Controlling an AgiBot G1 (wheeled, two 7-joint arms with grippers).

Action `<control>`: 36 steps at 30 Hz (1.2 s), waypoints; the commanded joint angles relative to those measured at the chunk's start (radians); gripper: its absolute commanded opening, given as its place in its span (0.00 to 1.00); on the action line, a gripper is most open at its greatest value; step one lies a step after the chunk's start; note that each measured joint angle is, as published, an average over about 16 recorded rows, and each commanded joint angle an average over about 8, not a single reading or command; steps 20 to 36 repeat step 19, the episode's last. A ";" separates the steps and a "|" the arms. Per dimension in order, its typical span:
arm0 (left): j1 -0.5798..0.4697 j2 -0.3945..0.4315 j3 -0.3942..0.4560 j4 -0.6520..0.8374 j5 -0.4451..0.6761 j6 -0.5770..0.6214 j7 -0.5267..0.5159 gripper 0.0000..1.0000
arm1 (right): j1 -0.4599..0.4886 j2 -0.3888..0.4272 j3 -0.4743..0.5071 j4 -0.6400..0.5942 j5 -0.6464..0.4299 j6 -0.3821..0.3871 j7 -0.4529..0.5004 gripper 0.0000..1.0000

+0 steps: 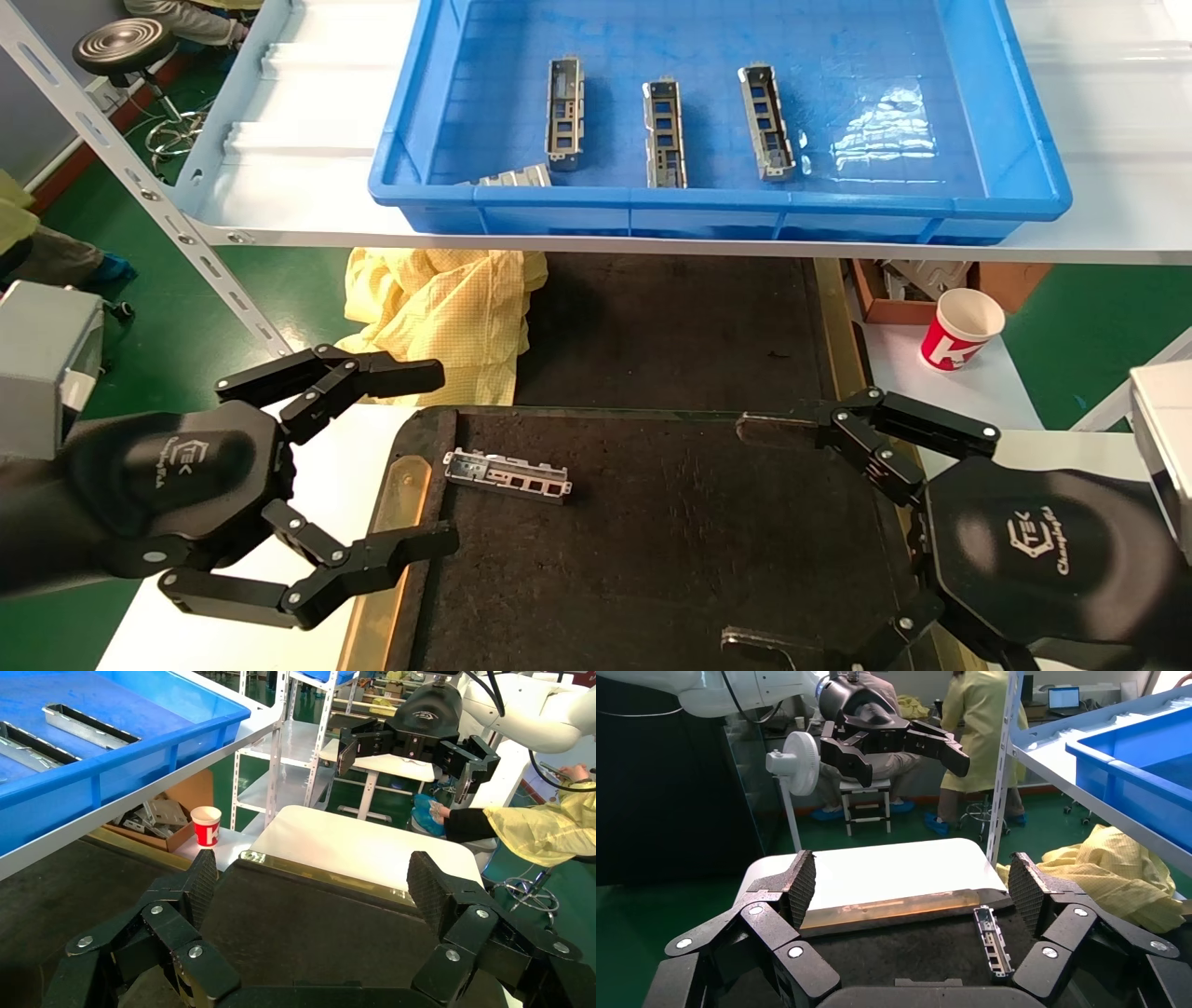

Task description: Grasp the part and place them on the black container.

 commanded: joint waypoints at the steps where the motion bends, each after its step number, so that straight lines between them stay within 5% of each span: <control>1: 0.000 0.000 0.000 0.000 0.000 0.000 0.000 1.00 | 0.001 -0.002 -0.002 -0.002 0.000 0.001 -0.001 1.00; 36: 0.000 0.000 0.000 0.000 0.000 0.000 0.000 1.00 | 0.005 -0.006 -0.009 -0.007 0.000 0.004 -0.002 1.00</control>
